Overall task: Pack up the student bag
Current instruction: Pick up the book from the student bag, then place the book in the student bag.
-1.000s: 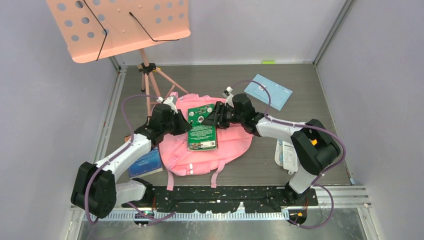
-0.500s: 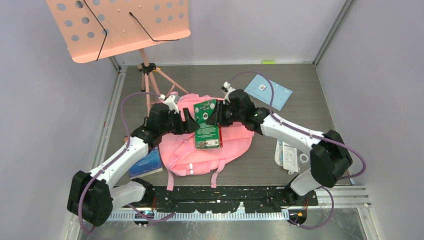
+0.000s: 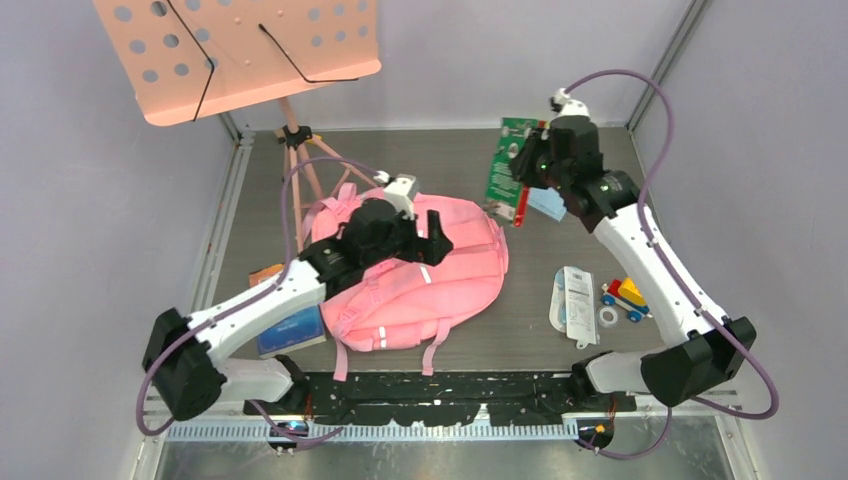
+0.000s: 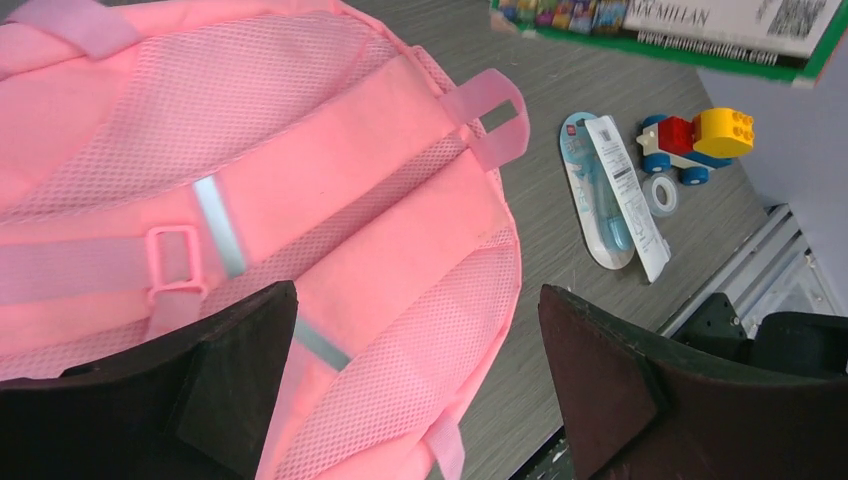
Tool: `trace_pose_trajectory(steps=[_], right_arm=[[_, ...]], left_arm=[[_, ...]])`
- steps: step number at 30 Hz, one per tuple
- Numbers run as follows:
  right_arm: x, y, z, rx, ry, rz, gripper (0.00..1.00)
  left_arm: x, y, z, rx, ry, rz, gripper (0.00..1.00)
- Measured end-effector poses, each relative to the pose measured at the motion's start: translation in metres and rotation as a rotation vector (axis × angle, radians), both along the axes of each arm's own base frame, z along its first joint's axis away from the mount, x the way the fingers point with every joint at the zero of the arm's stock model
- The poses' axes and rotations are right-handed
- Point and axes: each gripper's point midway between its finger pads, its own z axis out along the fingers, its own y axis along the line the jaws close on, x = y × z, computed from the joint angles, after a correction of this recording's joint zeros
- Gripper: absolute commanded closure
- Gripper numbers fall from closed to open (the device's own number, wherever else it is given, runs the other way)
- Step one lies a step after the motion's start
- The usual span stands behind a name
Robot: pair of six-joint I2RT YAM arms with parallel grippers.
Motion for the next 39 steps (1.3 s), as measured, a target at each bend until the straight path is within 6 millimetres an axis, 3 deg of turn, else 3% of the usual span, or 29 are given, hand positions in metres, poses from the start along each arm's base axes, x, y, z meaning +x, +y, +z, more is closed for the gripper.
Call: trace_pose_trajectory(steps=[3,6,11,14,16,19,23,24,27,28,34,36,39], right_arm=[[0.013,-0.062,-0.013,-0.057,0.049,-0.169,1.00],[0.009,-0.114,-0.027,-0.124,0.113,-0.322,1.00],[-0.021,-0.152,-0.040,-0.193,0.152,-0.443,1.00],[-0.039,-0.162,-0.047,-0.217,0.170,-0.469,1.00],[-0.048,-0.164,-0.052,-0.227,0.182,-0.474,1.00],[-0.057,-0.166,-0.056,-0.228,0.186,-0.474,1.00],[-0.064,-0.166,-0.056,-0.220,0.177,-0.470,1.00],[-0.065,-0.165,-0.055,-0.216,0.172,-0.468,1.00],[-0.070,-0.164,-0.053,-0.201,0.160,-0.459,1.00],[-0.072,-0.163,-0.053,-0.196,0.157,-0.454,1.00],[-0.080,-0.158,-0.066,-0.180,0.173,-0.422,1.00],[-0.081,-0.156,-0.075,-0.180,0.191,-0.410,1.00],[-0.084,-0.150,-0.092,-0.171,0.227,-0.381,1.00]], left_arm=[[-0.001,-0.034,-0.009,0.039,0.005,-0.017,0.06],[-0.004,-0.076,-0.026,0.071,0.026,-0.035,0.06],[0.001,-0.137,-0.055,0.119,0.040,-0.057,0.04],[0.009,-0.168,-0.069,0.133,0.044,-0.055,0.03],[0.016,-0.178,-0.077,0.151,0.043,-0.035,0.06],[0.030,-0.184,-0.089,0.190,0.032,0.020,0.18],[0.042,-0.175,-0.101,0.248,0.017,0.089,0.40],[0.043,-0.173,-0.103,0.260,0.014,0.101,0.50],[0.048,-0.171,-0.107,0.286,0.007,0.127,0.96],[0.049,-0.169,-0.108,0.303,0.000,0.130,1.00],[0.047,-0.147,-0.100,0.343,-0.054,0.147,1.00],[0.044,-0.141,-0.082,0.335,-0.081,0.139,1.00],[0.038,-0.130,-0.036,0.306,-0.137,0.124,1.00]])
